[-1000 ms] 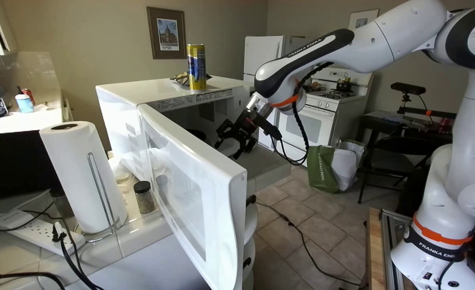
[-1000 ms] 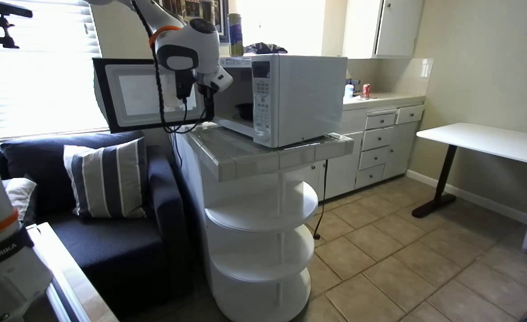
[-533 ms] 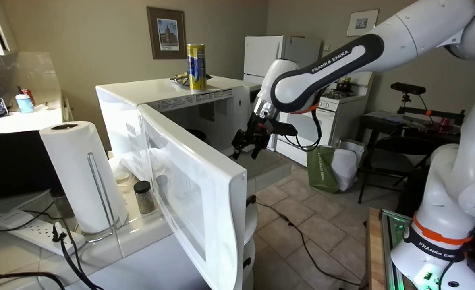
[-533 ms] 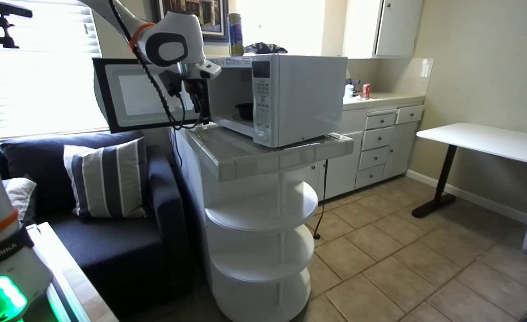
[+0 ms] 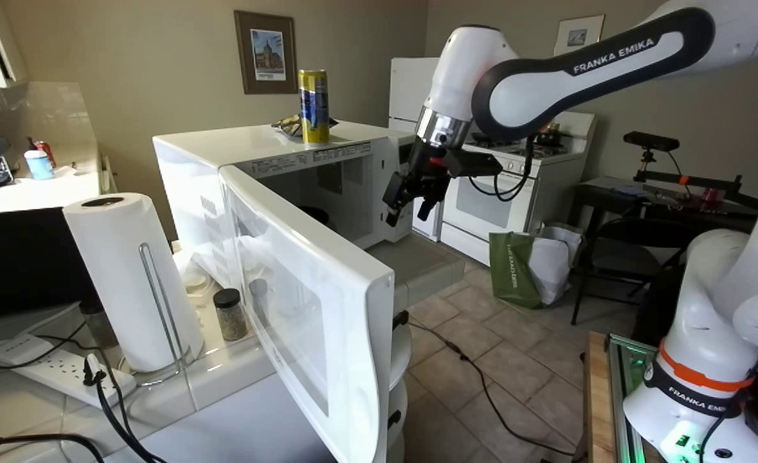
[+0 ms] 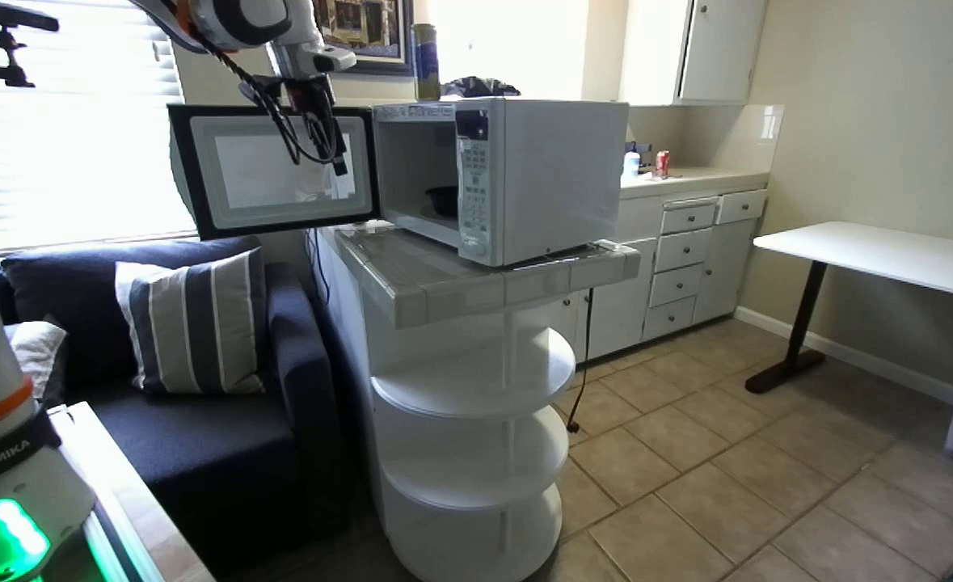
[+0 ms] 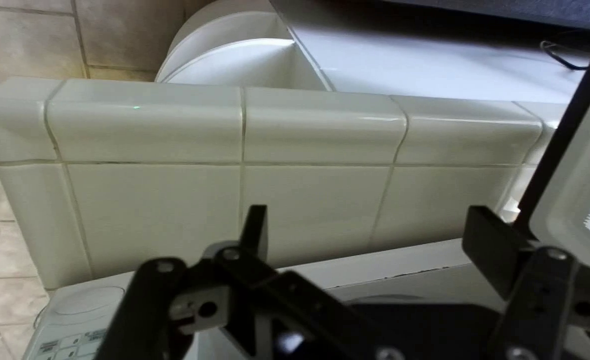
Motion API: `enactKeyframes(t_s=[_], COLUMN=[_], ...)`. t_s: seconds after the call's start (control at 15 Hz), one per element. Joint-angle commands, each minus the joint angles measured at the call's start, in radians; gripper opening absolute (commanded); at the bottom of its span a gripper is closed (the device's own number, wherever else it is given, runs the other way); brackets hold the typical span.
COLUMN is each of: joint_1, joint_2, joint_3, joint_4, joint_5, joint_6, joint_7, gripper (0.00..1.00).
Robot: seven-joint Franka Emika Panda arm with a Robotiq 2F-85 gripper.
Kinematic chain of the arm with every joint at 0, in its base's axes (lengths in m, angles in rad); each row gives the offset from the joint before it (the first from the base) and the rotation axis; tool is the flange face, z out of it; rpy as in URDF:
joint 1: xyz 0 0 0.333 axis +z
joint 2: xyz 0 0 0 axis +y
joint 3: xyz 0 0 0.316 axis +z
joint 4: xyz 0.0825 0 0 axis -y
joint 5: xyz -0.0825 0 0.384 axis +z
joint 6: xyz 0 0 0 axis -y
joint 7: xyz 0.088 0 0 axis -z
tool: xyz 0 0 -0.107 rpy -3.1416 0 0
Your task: Put the black bowl in the microwave.
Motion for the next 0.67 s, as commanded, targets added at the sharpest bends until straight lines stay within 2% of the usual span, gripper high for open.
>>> enactKeyframes(t_s=[0.0, 0.33, 0.47, 0.53, 0.6], joint_1=[-0.001, -0.028, -0.033, -0.038, -0.043], joint_2=[-0.084, -0.21, -0.255, -0.204, -0.222], joint_3=[0.014, -0.01, -0.053, -0.012, -0.027], joint_4=[0.02, 0.017, 0.011, 0.036, 0.037], joint_5=[0.017, -0.004, 0.024, 0.008, 0.01], joint_6=[-0.102, -0.194, -0.216, -0.189, -0.2], joint_7=[0.038, -0.03, -0.107, -0.052, -0.076], gripper=[1.0, 1.0, 1.0, 1.0, 1.0])
